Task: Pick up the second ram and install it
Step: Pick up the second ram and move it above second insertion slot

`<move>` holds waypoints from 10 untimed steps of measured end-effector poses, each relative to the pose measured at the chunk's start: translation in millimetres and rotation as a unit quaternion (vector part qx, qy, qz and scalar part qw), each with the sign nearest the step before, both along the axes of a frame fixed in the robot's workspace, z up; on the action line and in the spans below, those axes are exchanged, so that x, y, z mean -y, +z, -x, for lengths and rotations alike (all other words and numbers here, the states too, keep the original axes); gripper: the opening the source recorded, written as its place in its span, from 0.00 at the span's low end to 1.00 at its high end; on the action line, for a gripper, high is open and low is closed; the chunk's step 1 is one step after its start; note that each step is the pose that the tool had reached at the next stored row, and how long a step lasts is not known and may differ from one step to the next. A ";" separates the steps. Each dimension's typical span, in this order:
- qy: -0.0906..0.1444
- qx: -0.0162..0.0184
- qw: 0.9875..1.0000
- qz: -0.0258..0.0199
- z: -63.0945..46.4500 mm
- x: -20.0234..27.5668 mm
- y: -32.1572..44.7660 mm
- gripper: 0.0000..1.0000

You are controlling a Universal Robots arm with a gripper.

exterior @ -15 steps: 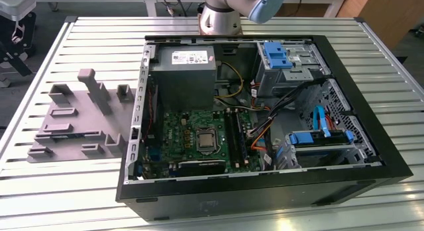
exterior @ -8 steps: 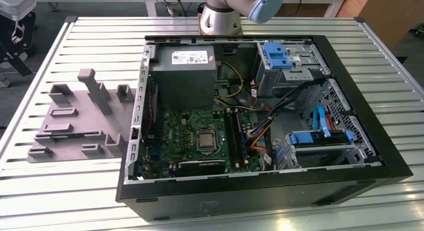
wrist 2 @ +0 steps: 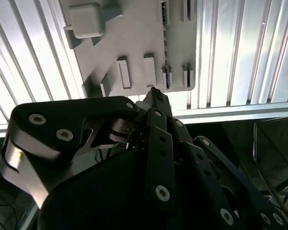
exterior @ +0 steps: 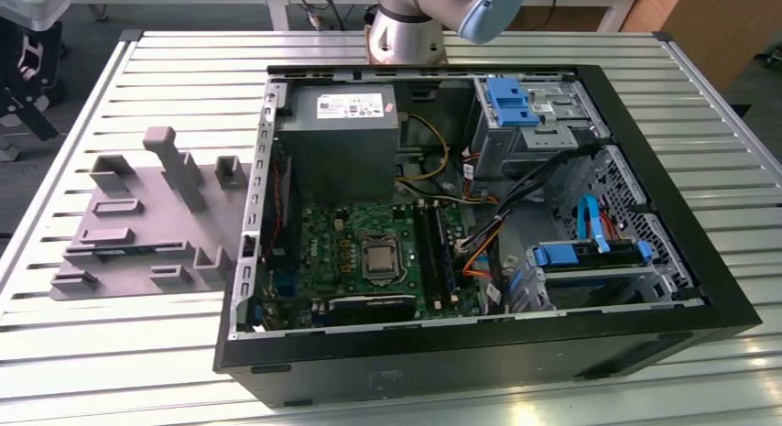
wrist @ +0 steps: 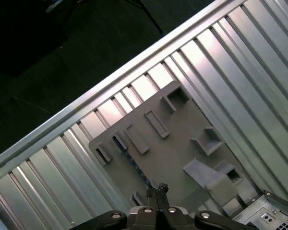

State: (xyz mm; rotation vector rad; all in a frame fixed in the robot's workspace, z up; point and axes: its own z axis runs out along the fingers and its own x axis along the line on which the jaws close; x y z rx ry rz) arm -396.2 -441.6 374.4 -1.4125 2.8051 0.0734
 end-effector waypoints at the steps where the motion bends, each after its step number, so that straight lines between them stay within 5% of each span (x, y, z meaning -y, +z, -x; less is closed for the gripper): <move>1: 0.007 0.000 1.000 0.000 0.1 0.0 0.0 0.11; 6: 0.043 0.000 0.999 0.000 0.7 0.0 -0.2 0.11; 10: 0.075 0.000 0.997 0.000 0.9 0.0 -0.4 0.11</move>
